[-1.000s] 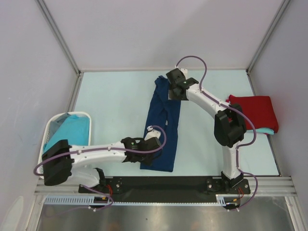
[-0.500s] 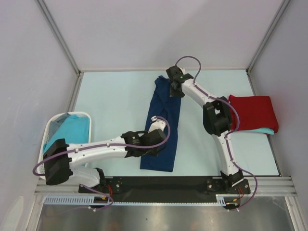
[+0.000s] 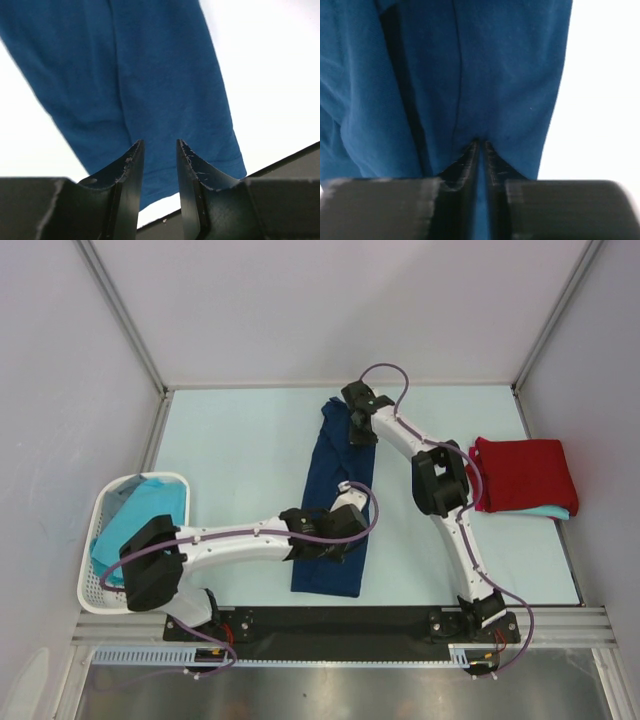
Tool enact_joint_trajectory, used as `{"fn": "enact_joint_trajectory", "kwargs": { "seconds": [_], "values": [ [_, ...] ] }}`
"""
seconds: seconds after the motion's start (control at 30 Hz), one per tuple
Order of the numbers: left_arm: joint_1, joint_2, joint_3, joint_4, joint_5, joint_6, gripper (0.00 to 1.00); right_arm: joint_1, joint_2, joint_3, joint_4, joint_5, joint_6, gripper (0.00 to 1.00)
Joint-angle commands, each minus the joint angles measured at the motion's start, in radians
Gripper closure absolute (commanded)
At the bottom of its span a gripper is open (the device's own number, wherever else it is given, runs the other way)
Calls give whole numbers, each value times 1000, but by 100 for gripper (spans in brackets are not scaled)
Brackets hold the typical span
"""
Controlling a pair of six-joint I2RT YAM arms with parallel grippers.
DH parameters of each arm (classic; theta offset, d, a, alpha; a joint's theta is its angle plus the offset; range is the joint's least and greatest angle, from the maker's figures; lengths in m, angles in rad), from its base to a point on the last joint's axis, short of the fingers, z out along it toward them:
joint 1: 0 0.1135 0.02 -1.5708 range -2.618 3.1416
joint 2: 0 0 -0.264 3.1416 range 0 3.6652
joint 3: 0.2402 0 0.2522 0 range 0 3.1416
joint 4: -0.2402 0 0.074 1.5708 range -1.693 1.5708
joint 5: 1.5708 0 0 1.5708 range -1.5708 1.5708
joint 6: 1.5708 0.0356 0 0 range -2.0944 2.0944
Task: Fold and stack the t-shirts
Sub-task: Rotate the tshirt 95 degrees
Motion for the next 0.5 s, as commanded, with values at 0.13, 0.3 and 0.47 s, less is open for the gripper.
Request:
{"fn": "enact_joint_trajectory", "kwargs": {
  "seconds": [0.13, 0.3, 0.47],
  "values": [
    [2, 68, 51, 50, 79, 53, 64, -43, 63, 98, -25, -34, 12, 100],
    [5, 83, 17, 63, 118, 53, 65, -67, 75, 107, -32, -34, 26, 100],
    [5, 91, -20, 65, 145, 53, 65, -99, 80, 117, -35, -40, 35, 100]
  ]
}}
